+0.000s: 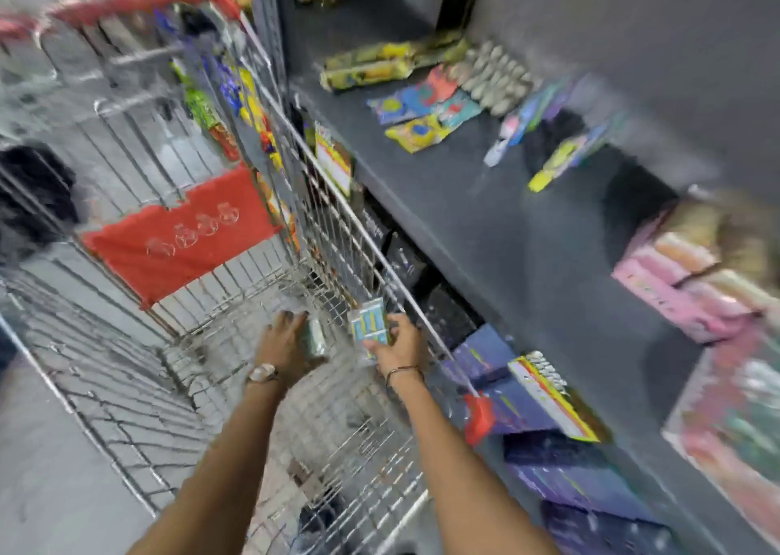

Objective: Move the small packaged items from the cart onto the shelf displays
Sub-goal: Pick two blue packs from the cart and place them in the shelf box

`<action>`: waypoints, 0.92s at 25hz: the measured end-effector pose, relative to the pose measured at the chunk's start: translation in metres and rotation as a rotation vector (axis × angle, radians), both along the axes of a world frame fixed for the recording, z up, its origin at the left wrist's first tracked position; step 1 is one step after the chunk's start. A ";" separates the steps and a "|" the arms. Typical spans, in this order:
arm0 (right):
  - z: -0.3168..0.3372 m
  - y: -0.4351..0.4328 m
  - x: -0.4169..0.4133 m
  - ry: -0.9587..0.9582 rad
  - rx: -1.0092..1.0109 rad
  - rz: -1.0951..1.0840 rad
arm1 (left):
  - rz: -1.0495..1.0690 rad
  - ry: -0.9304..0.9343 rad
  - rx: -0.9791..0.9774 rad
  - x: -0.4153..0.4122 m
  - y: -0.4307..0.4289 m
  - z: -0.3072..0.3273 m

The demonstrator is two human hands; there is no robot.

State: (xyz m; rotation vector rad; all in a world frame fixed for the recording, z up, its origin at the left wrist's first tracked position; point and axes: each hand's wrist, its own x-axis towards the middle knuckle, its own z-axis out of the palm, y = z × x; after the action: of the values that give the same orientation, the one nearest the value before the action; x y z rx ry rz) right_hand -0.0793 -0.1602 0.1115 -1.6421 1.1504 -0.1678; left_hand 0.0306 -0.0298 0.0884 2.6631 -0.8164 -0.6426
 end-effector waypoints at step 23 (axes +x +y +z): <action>0.217 -0.147 -0.318 0.154 -0.212 -0.766 | -1.070 -0.142 -0.274 -0.272 -0.258 0.258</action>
State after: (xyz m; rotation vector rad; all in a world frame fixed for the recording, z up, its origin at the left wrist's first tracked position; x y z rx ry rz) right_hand -0.3975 -0.3070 0.3282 -1.3271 1.8924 -0.6767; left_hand -0.2414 -0.2878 0.3466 1.8725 -2.1976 -0.4764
